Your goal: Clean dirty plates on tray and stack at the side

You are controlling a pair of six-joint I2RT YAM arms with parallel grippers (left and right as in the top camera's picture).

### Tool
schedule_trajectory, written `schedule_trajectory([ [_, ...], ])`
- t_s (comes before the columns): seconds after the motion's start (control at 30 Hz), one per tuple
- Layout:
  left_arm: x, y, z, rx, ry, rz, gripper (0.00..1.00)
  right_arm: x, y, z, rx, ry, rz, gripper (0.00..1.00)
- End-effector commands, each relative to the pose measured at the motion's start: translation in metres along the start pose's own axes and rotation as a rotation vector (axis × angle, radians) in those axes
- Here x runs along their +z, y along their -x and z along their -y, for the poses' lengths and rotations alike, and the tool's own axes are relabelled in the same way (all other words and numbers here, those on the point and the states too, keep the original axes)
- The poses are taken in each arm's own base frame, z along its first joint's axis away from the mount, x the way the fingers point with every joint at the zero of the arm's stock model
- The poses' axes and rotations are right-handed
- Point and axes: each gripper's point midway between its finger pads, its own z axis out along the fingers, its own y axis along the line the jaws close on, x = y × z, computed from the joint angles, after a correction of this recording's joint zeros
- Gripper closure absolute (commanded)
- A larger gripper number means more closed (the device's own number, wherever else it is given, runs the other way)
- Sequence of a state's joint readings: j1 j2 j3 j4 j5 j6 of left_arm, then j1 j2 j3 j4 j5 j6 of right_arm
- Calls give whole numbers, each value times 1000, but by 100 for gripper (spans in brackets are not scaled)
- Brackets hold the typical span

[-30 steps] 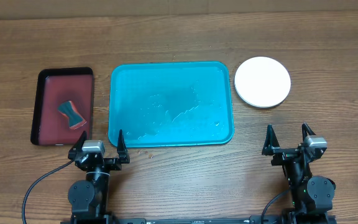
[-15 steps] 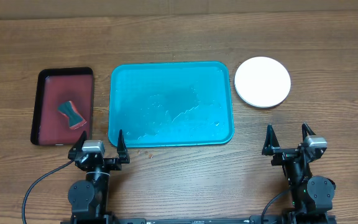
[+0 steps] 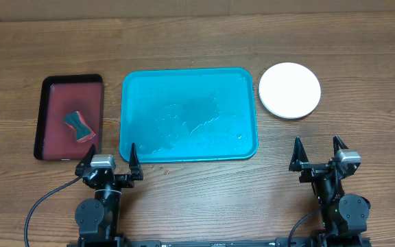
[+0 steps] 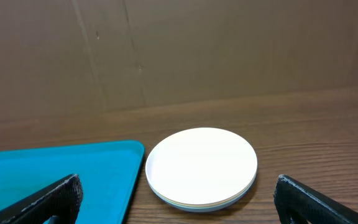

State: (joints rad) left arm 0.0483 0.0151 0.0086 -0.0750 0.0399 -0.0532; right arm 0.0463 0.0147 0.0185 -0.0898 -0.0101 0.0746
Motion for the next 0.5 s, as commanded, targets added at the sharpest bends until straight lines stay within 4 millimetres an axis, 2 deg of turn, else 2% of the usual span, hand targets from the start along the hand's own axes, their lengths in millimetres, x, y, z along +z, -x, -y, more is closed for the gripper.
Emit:
schedule_trajectory([
  [0.0,0,0,-3,-22,17,5,0,0,0,5,-4,-25,10,0],
  [0.23,0,0,-3,-22,17,5,0,0,-1,5,-173,-26,8,0],
  [0.47,0,0,-3,-22,18,5,0,0,-1,2,-177,-11,8,0],
])
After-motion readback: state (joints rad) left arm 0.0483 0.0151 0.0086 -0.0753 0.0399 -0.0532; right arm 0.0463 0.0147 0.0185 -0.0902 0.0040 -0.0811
